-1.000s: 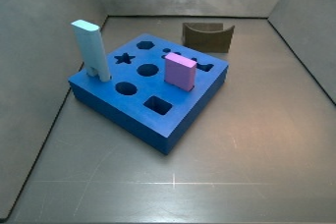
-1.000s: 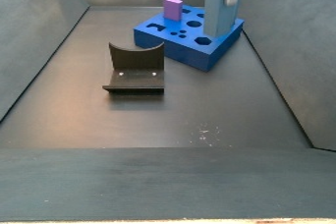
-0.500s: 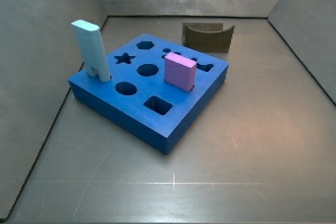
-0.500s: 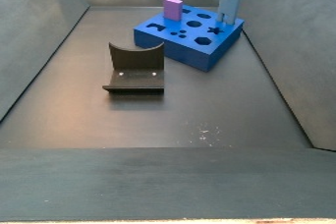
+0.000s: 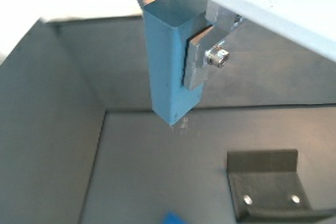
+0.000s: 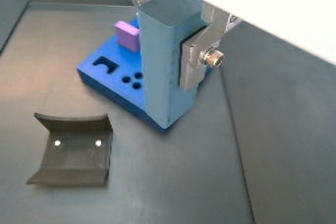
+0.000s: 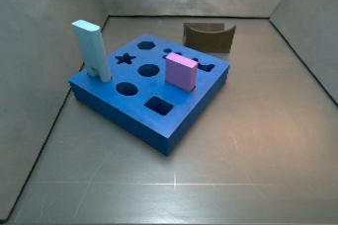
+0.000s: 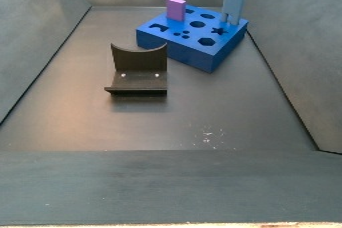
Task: Pick up the rectangle object. Move to above the board. Insert the rectangle object.
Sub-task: Move to above the board.
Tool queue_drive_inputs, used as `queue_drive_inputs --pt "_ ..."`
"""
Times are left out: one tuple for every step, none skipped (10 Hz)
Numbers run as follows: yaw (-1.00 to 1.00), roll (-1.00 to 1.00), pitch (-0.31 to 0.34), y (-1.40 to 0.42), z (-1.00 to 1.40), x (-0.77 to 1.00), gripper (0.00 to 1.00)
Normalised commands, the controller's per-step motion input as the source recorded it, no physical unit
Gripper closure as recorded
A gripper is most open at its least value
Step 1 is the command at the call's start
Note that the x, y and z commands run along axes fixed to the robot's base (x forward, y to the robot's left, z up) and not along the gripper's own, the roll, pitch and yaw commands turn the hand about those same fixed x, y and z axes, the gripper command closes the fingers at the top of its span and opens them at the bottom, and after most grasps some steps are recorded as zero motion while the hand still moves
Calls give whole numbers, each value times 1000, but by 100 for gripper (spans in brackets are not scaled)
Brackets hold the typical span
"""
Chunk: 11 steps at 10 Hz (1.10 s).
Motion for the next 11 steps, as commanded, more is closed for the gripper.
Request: queue_drive_inputs --pt "1000 -66 5 -1000 -324 149 100" --pt "1000 -47 1 -1000 -323 150 100" --pt "1000 -50 -4 -1000 -324 154 100" --pt "1000 -47 -10 -1000 -329 158 100" --pt "1000 -37 -14 -1000 -327 162 100" --pt "1000 -35 -15 -1000 -327 171 100" --pt "1000 -29 -18 -1000 -331 177 100" --pt "1000 -7 -19 -1000 -326 188 100" --pt "1000 -8 -22 -1000 -330 197 100" --pt "1000 28 -23 -1000 -334 208 100" --pt "675 60 -15 -1000 -335 227 100"
